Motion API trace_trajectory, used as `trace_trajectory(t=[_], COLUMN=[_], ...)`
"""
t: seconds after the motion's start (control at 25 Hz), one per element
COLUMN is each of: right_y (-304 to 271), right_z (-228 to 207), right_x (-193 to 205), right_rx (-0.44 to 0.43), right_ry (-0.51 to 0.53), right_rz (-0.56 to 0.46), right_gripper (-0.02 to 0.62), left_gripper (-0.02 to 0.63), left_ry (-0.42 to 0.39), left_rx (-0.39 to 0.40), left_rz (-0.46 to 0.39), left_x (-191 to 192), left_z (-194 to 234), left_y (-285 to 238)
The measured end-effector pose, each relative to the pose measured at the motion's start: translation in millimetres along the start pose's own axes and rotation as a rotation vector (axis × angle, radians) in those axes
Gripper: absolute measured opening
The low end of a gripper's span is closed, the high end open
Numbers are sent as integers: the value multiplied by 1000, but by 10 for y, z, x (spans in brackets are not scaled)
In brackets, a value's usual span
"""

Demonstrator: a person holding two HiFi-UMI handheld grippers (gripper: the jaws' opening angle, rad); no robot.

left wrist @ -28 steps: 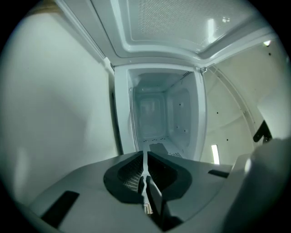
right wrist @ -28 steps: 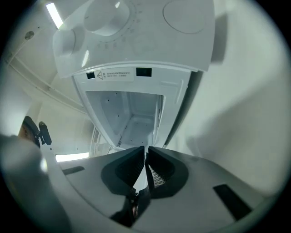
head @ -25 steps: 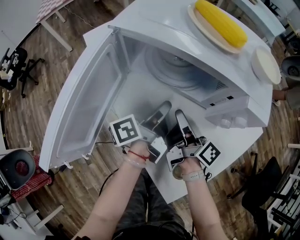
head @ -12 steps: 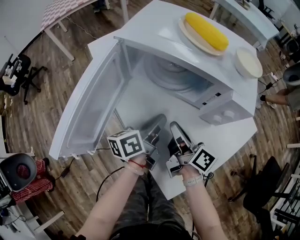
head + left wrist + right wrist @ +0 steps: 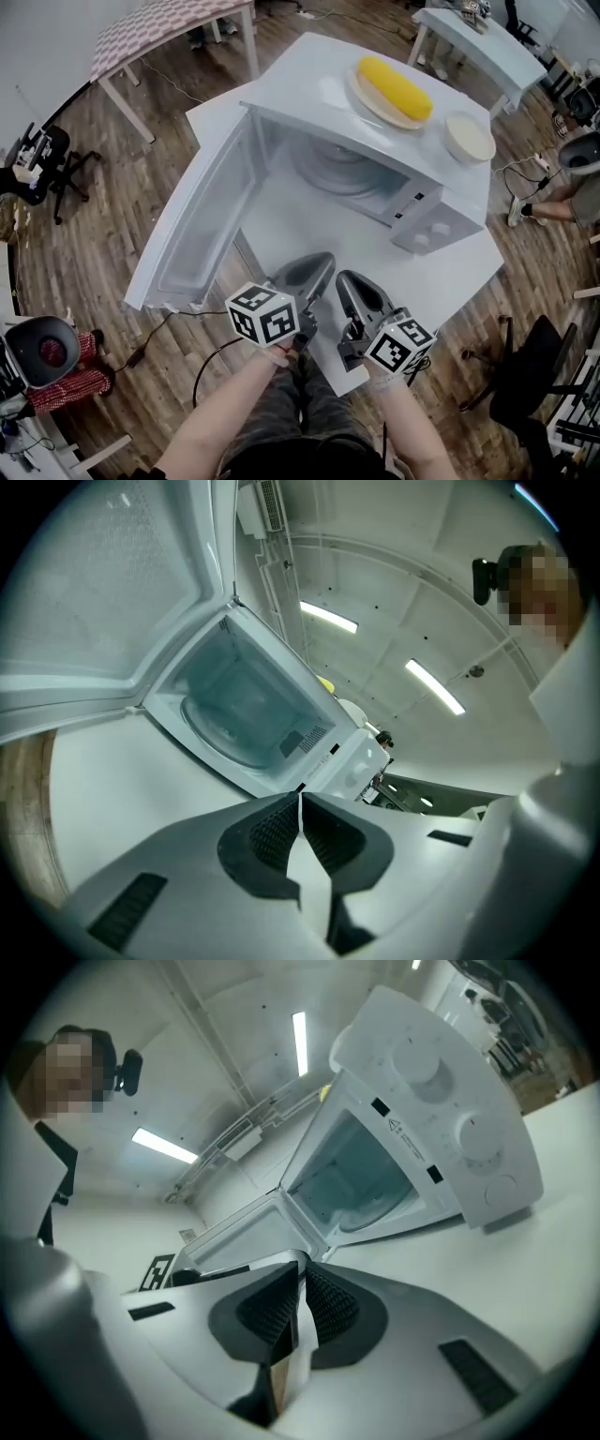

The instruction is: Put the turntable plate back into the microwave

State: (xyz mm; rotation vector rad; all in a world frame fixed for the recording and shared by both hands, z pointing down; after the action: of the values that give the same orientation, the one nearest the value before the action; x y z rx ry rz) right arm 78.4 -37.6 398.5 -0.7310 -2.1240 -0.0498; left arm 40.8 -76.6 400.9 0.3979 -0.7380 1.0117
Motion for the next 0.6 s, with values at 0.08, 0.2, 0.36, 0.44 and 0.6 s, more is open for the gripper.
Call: trace_trajectory(t=[0.08,0.2,0.36,0.44,0.6], right_y=[100,228,387,459,563], right_z=[25,81,210,299,477], right_x=[17,-4,-90,-132,-212], right_rx=[23,34,26,17,-3], right_ry=[61,99,166,217,314], right_rz=[1,-8,-26,-34,-52], right_gripper=[43,43,43,43,43], left_gripper=[23,20,17,17,17], left_ry=[-14,-44,-89,-123,-201], left_rx=[6,38,58,66,86], left_rz=[4,24,16,15,16], left_x=[17,14,-43,-72,-137], left_z=[-65,-210,-388,-481,-657], left_y=[47,124,217,250,303])
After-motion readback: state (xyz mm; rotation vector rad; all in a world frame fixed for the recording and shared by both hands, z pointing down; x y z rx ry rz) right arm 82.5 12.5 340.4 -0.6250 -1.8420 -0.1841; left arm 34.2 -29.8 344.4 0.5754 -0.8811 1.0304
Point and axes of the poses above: the fingertips, and each gripper's own axes: y backward along the fingers, z to its left, x out of its underside, the point moved 1 cm from there along y, backward along the fingers, and after that the axes turned 7 degrees about x, right-handed, at the moved point
